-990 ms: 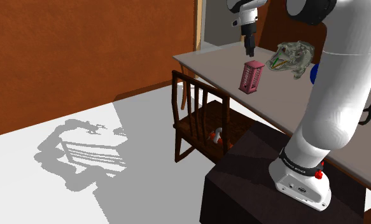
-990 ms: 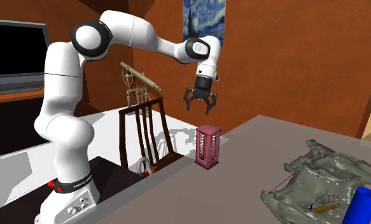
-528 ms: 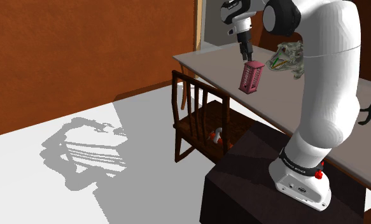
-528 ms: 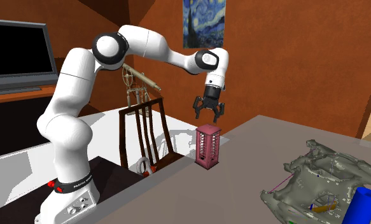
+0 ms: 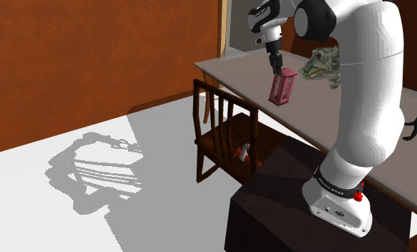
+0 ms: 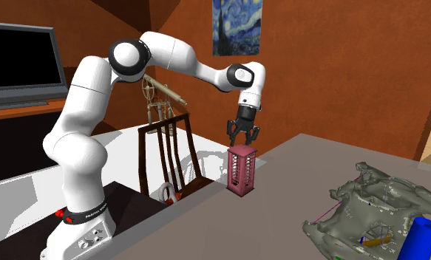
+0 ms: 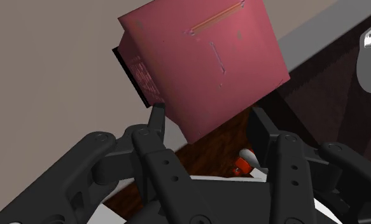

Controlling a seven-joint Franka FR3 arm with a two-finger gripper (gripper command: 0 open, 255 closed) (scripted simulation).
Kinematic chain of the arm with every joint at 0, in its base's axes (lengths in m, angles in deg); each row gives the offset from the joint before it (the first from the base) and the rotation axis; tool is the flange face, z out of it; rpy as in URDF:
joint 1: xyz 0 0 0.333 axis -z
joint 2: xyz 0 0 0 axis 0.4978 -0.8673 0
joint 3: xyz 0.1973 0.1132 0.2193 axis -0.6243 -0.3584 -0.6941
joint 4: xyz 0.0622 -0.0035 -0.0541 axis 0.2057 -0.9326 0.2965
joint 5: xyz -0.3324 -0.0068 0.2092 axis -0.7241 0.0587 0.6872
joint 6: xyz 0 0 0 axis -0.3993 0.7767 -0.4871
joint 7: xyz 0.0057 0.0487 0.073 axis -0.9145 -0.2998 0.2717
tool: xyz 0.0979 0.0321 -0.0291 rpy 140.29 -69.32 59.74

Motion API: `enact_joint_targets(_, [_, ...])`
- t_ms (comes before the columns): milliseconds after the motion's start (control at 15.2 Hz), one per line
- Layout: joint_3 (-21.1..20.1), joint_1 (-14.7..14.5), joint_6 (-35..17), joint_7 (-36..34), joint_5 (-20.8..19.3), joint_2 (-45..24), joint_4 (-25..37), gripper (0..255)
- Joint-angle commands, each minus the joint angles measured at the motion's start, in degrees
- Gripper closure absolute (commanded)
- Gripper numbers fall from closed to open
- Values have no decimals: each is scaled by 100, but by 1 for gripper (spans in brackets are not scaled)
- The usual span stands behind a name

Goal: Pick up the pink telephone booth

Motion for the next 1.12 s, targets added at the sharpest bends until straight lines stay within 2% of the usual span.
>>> enact_joint_targets(0, [0, 0, -4, 0, 0, -2, -5, 255])
enact_joint_targets(462, [-1, 1, -8, 0, 1, -3, -9, 255])
enact_joint_targets(1056, [52, 28, 628, 67, -72, 103, 550, 255])
